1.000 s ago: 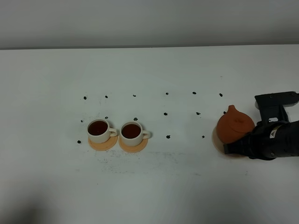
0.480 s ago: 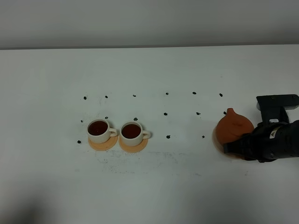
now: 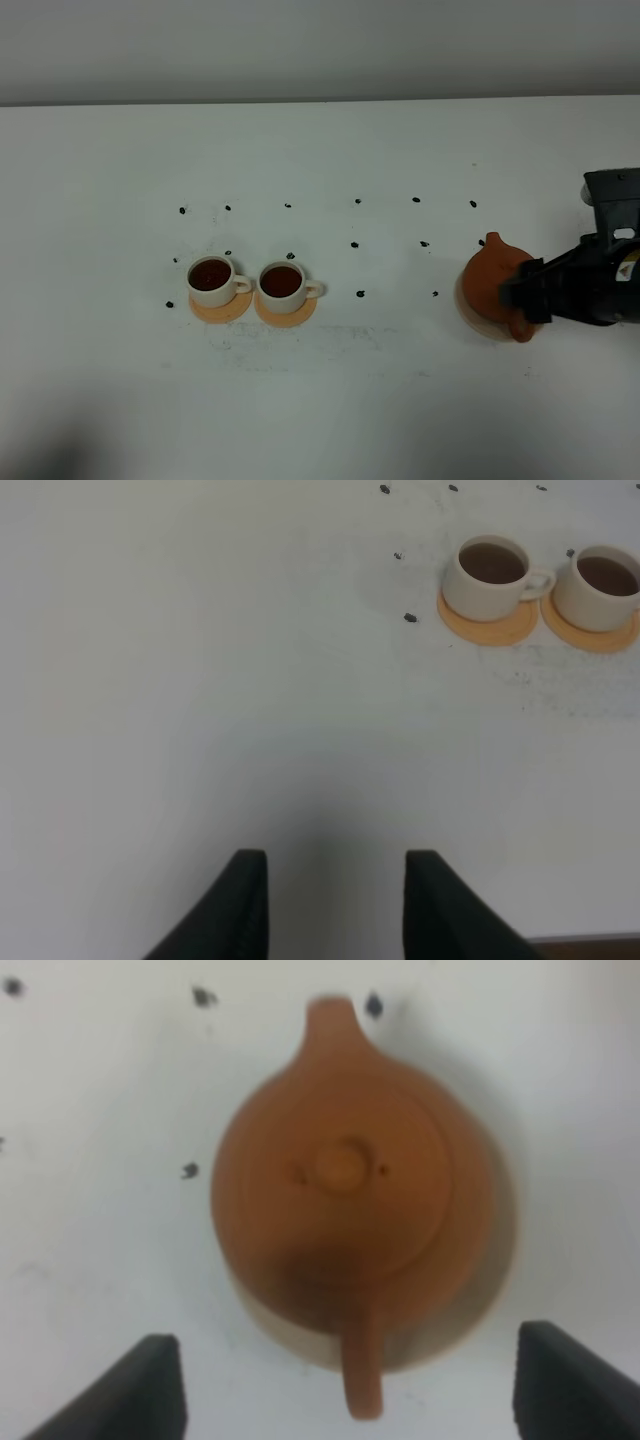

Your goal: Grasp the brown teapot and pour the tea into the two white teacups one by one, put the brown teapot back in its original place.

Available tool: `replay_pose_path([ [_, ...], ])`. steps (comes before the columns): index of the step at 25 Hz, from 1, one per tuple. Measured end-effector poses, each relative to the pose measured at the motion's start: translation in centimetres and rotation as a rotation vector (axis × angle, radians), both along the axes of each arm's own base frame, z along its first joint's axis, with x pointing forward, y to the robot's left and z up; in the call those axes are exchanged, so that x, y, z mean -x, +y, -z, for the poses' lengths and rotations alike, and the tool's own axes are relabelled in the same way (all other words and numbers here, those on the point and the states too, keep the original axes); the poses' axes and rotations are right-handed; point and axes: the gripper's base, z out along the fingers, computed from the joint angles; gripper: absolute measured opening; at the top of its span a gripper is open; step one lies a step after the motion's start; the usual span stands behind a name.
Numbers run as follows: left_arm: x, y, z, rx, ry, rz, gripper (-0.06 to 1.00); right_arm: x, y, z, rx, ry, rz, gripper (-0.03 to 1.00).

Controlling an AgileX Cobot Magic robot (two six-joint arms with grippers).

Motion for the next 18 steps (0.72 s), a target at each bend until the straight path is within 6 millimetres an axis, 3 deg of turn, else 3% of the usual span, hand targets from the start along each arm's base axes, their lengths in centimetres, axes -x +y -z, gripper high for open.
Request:
replay_pose_path([
  [7,0.0,0.0,0.0,0.000,0.000,0.000,0.31,4.5,-1.1,-4.9,0.008,-0.036,-0.027,0.51],
  [18,0.0,0.0,0.0,0.000,0.000,0.000,0.31,8.1,-2.0,-8.0,-0.020,-0.128,-0.018,0.30],
])
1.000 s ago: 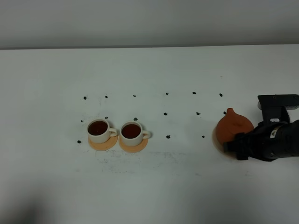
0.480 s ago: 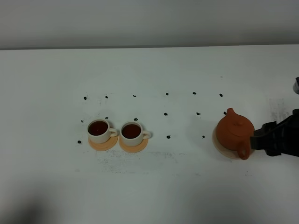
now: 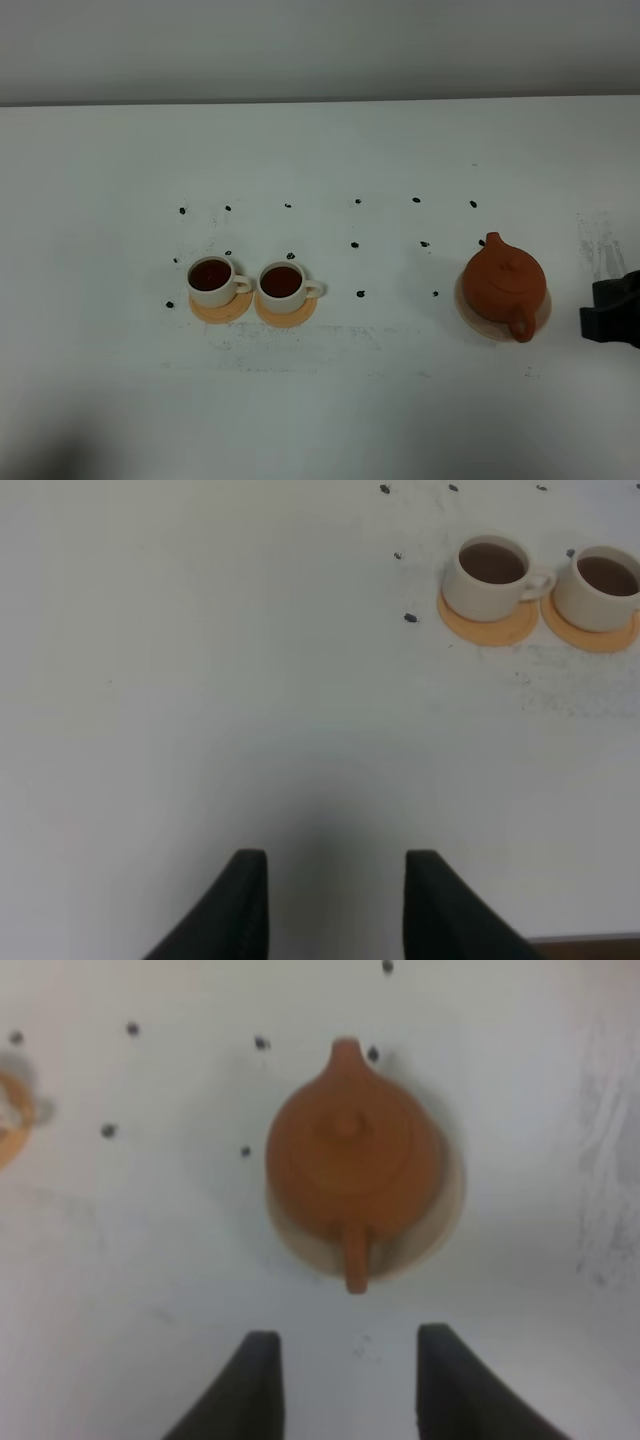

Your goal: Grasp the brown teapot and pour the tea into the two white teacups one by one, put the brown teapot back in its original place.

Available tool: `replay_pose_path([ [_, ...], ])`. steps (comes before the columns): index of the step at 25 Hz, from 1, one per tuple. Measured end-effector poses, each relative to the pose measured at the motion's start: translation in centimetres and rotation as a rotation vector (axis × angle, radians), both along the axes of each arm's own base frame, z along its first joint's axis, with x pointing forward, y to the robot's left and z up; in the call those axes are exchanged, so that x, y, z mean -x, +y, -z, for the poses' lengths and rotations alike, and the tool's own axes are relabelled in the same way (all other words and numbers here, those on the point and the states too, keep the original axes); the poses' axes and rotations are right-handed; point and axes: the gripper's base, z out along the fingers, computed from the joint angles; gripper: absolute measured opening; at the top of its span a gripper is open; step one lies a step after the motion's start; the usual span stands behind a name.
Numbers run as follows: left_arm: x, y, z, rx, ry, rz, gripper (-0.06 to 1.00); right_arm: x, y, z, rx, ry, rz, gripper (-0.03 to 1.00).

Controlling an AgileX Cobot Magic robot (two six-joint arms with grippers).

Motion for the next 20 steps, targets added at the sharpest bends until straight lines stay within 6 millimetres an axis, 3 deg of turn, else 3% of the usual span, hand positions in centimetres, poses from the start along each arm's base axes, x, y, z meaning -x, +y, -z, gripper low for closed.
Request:
replay_pose_path([
  [8,0.0,0.0,0.0,0.000,0.000,0.000,0.31,5.7,-2.2,-1.5,-0.090,0.065,0.138,0.19],
  [13,0.0,0.0,0.0,0.000,0.000,0.000,0.31,8.9,-3.1,-2.0,-0.002,0.031,0.141,0.17],
  [20,0.0,0.0,0.0,0.000,0.000,0.000,0.31,11.6,-3.6,-2.3,0.087,-0.049,0.100,0.17],
])
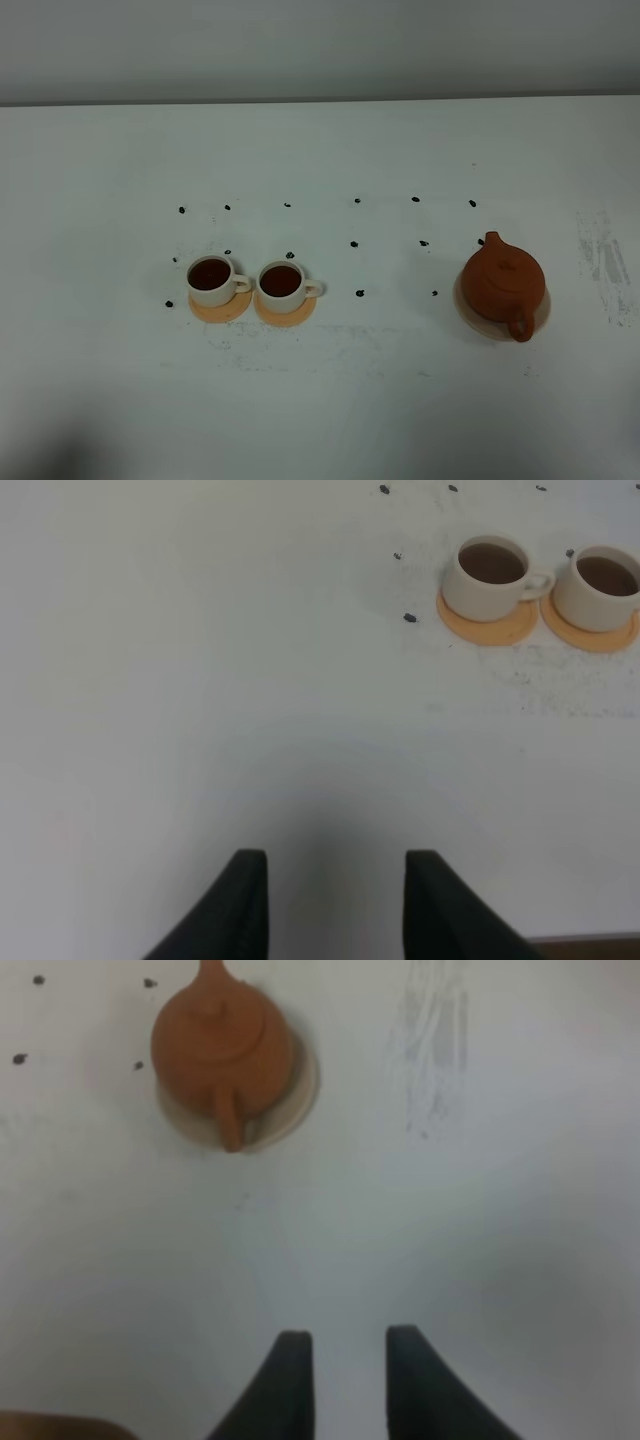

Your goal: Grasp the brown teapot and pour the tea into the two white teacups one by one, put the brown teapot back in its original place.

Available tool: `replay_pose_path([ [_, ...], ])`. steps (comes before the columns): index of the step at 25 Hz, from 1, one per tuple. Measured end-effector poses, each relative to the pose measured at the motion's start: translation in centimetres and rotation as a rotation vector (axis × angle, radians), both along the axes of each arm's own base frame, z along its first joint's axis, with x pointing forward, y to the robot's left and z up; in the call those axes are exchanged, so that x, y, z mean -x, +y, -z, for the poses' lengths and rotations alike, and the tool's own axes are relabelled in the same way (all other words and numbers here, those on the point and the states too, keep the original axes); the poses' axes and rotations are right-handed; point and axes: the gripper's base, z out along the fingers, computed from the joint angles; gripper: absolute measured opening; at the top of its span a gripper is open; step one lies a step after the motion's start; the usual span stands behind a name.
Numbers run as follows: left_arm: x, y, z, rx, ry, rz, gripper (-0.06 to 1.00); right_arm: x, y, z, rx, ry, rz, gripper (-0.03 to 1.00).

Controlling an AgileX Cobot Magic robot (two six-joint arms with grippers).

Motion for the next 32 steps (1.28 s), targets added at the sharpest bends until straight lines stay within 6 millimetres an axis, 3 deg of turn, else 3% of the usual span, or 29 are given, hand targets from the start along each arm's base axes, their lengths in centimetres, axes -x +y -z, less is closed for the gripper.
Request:
replay_pose_path([
  [7,0.0,0.0,0.0,0.000,0.000,0.000,0.31,1.3,0.0,2.7,0.000,-0.037,0.013,0.17],
  [15,0.0,0.0,0.0,0.000,0.000,0.000,0.31,2.5,0.2,2.5,0.025,-0.124,0.004,0.17],
  [32,0.0,0.0,0.0,0.000,0.000,0.000,0.31,2.6,0.2,2.5,0.025,-0.130,0.004,0.17],
])
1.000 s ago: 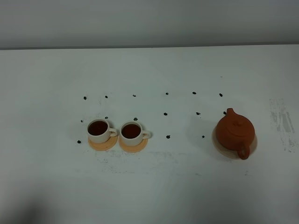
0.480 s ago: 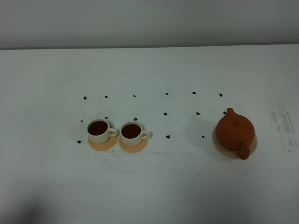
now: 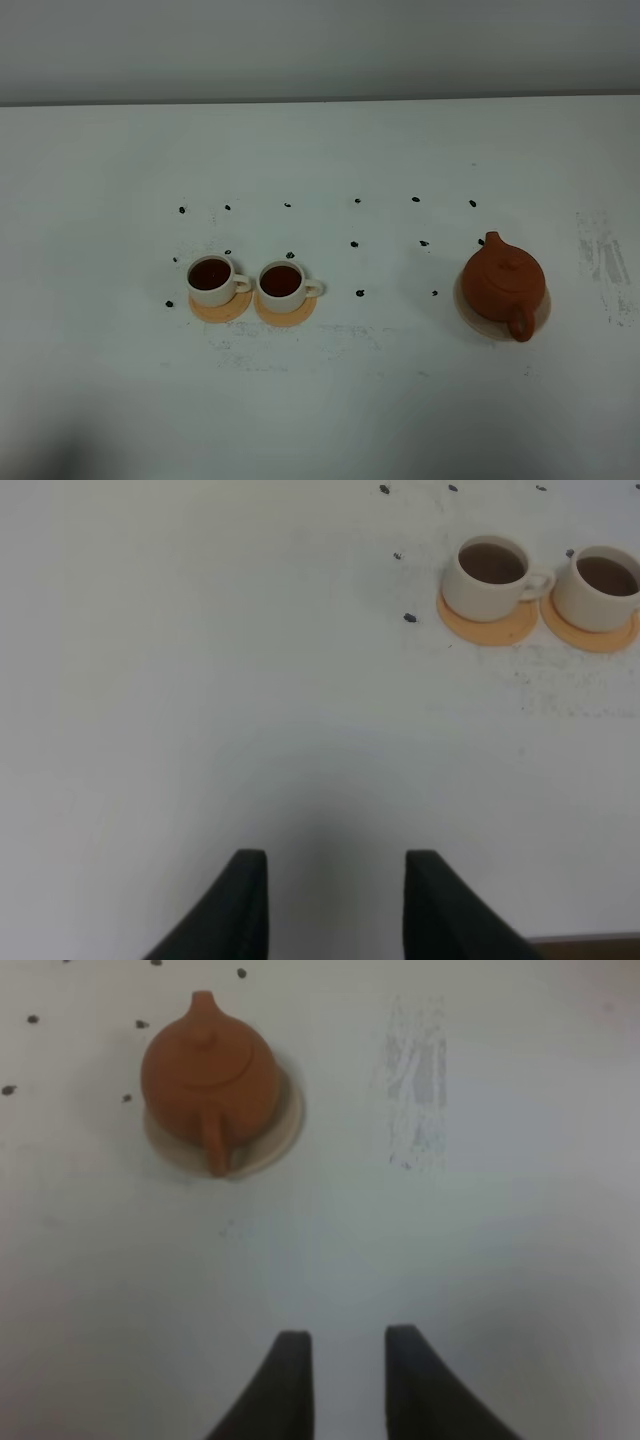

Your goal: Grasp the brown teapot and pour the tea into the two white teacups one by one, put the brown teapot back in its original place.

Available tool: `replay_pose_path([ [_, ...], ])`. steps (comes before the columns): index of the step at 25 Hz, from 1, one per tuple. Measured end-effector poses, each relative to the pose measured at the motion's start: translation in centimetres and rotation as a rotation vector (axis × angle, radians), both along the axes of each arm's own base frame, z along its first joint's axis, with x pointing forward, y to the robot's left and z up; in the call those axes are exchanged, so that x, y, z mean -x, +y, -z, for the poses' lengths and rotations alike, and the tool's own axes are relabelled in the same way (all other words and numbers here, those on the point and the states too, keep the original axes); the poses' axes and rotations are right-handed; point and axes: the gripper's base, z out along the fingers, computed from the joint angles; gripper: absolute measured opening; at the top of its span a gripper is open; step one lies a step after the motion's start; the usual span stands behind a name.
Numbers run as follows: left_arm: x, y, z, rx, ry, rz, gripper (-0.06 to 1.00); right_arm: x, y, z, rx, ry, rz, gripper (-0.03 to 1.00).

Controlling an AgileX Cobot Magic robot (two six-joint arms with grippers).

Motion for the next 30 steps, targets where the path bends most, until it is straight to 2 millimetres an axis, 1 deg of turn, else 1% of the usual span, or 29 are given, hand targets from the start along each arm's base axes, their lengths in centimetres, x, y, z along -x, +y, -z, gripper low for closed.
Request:
replay_pose_path([
  [10,0.0,0.0,0.0,0.000,0.000,0.000,0.31,2.5,0.1,0.0,0.008,-0.158,0.000,0.17],
  [18,0.0,0.0,0.0,0.000,0.000,0.005,0.31,2.5,0.2,0.0,0.004,-0.165,0.033,0.17],
  [30,0.0,0.0,0.0,0.000,0.000,0.012,0.31,2.5,0.3,0.0,-0.008,-0.165,0.027,0.17],
])
